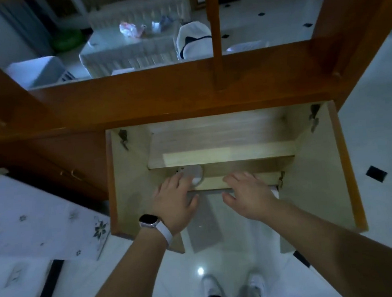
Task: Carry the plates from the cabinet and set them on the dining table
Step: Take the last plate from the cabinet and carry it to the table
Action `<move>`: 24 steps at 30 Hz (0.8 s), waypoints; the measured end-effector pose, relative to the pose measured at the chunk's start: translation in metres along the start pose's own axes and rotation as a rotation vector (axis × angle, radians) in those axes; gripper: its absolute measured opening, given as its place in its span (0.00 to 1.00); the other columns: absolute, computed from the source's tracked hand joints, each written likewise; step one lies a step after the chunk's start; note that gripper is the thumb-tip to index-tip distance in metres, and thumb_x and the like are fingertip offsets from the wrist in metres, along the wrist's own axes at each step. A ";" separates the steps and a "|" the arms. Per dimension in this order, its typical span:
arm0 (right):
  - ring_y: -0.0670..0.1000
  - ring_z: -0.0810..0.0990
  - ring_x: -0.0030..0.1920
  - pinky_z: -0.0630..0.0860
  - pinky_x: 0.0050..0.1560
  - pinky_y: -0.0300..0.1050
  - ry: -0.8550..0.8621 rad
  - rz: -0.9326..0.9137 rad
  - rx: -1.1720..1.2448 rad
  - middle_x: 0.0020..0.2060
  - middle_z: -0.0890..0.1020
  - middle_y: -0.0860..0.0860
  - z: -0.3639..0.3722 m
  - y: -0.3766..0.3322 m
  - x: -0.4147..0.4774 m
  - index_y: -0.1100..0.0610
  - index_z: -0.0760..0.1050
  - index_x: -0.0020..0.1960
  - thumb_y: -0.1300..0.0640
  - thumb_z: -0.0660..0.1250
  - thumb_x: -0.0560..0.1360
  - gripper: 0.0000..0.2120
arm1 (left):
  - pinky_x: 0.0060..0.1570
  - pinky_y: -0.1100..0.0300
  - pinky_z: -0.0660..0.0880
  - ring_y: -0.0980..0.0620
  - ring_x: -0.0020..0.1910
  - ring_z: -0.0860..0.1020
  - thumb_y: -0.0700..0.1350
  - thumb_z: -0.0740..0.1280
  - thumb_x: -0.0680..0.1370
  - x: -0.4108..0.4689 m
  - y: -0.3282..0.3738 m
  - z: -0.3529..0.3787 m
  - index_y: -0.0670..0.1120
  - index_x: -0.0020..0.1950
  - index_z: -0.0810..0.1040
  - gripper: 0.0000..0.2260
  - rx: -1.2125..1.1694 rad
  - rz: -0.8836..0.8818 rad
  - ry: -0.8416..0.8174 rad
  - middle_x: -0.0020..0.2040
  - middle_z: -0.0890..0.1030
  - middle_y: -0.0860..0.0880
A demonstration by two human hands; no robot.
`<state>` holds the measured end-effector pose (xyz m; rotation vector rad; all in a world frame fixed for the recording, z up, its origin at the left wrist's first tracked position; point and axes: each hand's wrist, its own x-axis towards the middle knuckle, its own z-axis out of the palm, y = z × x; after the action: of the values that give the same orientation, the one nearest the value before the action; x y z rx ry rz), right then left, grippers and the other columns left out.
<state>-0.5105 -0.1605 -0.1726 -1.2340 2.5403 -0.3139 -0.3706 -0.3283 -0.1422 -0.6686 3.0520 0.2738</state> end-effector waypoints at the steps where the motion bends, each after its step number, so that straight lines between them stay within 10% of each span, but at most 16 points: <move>1: 0.54 0.69 0.66 0.65 0.64 0.49 -0.016 -0.008 0.004 0.66 0.73 0.50 0.000 0.001 0.012 0.51 0.68 0.70 0.43 0.56 0.78 0.23 | 0.62 0.52 0.65 0.45 0.66 0.69 0.56 0.60 0.76 0.007 -0.002 0.002 0.54 0.70 0.67 0.22 0.012 -0.001 0.002 0.70 0.70 0.49; 12: 0.56 0.73 0.63 0.67 0.62 0.50 -0.012 -0.002 -0.047 0.62 0.77 0.52 0.051 0.028 0.130 0.52 0.73 0.68 0.41 0.50 0.74 0.28 | 0.57 0.49 0.70 0.41 0.59 0.74 0.55 0.59 0.74 0.109 -0.052 0.095 0.50 0.66 0.72 0.22 -0.005 -0.064 -0.033 0.63 0.75 0.45; 24: 0.55 0.76 0.59 0.69 0.59 0.50 0.000 -0.095 -0.006 0.59 0.79 0.52 0.278 0.069 0.259 0.53 0.76 0.62 0.44 0.53 0.74 0.24 | 0.58 0.49 0.68 0.42 0.60 0.72 0.54 0.60 0.76 0.193 -0.151 0.347 0.49 0.62 0.73 0.17 -0.124 -0.351 -0.057 0.61 0.75 0.45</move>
<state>-0.6127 -0.3420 -0.4979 -1.3598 2.4889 -0.3275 -0.4947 -0.4835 -0.5176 -1.1595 2.8118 0.4654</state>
